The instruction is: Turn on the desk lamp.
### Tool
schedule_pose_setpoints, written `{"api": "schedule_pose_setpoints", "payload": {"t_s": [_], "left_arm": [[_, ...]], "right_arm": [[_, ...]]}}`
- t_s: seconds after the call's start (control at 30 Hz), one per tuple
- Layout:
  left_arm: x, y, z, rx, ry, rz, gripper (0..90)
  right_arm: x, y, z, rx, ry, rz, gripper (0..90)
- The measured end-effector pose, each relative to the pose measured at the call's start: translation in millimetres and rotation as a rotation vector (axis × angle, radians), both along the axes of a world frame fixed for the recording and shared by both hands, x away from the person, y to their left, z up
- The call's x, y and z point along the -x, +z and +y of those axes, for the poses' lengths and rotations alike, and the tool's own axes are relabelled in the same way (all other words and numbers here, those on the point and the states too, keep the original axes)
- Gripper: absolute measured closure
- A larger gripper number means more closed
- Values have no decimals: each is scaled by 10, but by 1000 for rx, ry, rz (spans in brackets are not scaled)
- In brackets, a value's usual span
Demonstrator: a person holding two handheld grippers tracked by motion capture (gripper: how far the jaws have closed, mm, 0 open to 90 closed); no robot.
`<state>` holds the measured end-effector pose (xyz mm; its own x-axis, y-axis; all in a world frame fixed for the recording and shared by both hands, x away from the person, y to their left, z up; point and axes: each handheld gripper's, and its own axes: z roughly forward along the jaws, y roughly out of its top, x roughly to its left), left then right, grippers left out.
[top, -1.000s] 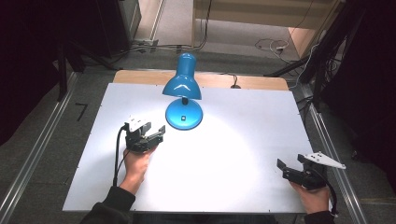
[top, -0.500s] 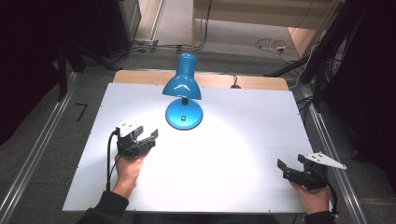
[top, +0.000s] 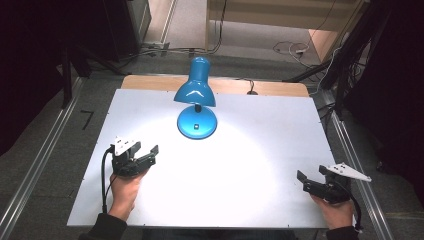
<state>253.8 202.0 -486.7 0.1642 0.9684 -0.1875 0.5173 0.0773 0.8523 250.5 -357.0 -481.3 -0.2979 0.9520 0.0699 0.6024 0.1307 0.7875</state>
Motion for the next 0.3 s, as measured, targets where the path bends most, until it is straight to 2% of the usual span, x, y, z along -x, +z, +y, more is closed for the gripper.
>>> {"api": "schedule_pose_setpoints", "payload": {"t_s": [0.1,0.17,0.3], "left_arm": [[70,-11,50,-5,12,-2,317],[120,-34,88,-22,23,-6,299],[199,-131,195,-55,51,20,283]], "right_arm": [[1,0,-2,0,-2,1,119],[5,5,-4,-1,-1,-2,119],[8,9,-10,-2,-5,-3,119]]}}
